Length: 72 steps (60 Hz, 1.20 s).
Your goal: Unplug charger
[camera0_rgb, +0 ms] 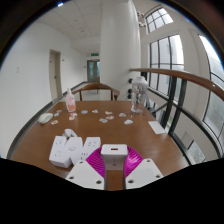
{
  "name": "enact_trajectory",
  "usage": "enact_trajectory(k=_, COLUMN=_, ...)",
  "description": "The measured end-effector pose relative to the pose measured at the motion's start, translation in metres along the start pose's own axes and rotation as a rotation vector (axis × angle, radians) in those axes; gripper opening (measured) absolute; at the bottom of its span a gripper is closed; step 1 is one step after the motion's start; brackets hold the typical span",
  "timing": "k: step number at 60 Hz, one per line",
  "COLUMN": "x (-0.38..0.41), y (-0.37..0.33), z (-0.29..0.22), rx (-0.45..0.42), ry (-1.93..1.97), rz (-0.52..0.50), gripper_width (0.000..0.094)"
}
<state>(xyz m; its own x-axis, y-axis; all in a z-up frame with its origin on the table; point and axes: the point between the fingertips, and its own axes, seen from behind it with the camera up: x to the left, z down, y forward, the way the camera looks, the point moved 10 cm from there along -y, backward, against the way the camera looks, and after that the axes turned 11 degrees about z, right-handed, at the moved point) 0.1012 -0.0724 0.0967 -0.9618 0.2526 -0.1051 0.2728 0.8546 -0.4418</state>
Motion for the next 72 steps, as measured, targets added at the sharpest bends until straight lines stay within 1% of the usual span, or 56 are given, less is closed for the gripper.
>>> enact_trajectory(k=6, x=-0.01, y=0.01, z=0.018, rx=0.052, ry=0.0, rz=0.009, gripper_width=0.0213)
enact_trajectory(k=12, x=-0.011, y=0.024, z=0.025, rx=0.078, ry=-0.009, rz=0.017, gripper_width=0.0258)
enact_trajectory(k=17, x=-0.012, y=0.03, z=0.022, rx=0.061, ry=-0.003, rz=0.024, gripper_width=0.0302)
enact_trajectory(k=22, x=-0.01, y=0.034, z=0.02, rx=0.071, ry=-0.007, rz=0.015, gripper_width=0.0367)
enact_trajectory(k=23, x=-0.009, y=0.034, z=0.021, rx=0.076, ry=-0.005, rz=0.011, gripper_width=0.0387)
enact_trajectory(k=24, x=-0.008, y=0.034, z=0.022, rx=0.085, ry=-0.001, rz=0.006, gripper_width=0.0477)
enact_trajectory(k=25, x=-0.008, y=0.035, z=0.023, rx=0.096, ry=0.004, rz=0.003, gripper_width=0.0482)
enact_trajectory(k=26, x=-0.007, y=0.035, z=0.024, rx=0.105, ry=0.009, rz=-0.001, gripper_width=0.0541)
enact_trajectory(k=27, x=-0.006, y=0.035, z=0.025, rx=0.112, ry=0.014, rz=-0.009, gripper_width=0.0655)
enact_trajectory(k=28, x=-0.005, y=0.034, z=0.026, rx=0.116, ry=0.02, rz=-0.015, gripper_width=0.0694)
enact_trajectory(k=30, x=-0.005, y=0.033, z=0.027, rx=0.115, ry=0.027, rz=-0.022, gripper_width=0.0701)
enact_trajectory(k=34, x=-0.011, y=0.028, z=0.026, rx=0.094, ry=0.027, rz=0.007, gripper_width=0.0746)
enact_trajectory(k=39, x=-0.017, y=0.015, z=0.027, rx=0.074, ry=0.032, rz=0.015, gripper_width=0.0781)
enact_trajectory(k=60, x=-0.02, y=-0.102, z=0.042, rx=-0.049, ry=0.037, rz=-0.052, gripper_width=0.0828)
enact_trajectory(k=66, x=-0.023, y=-0.126, z=0.044, rx=-0.098, ry=0.018, rz=-0.05, gripper_width=0.0832)
enact_trajectory(k=72, x=-0.033, y=-0.141, z=0.042, rx=-0.156, ry=-0.023, rz=-0.012, gripper_width=0.0833)
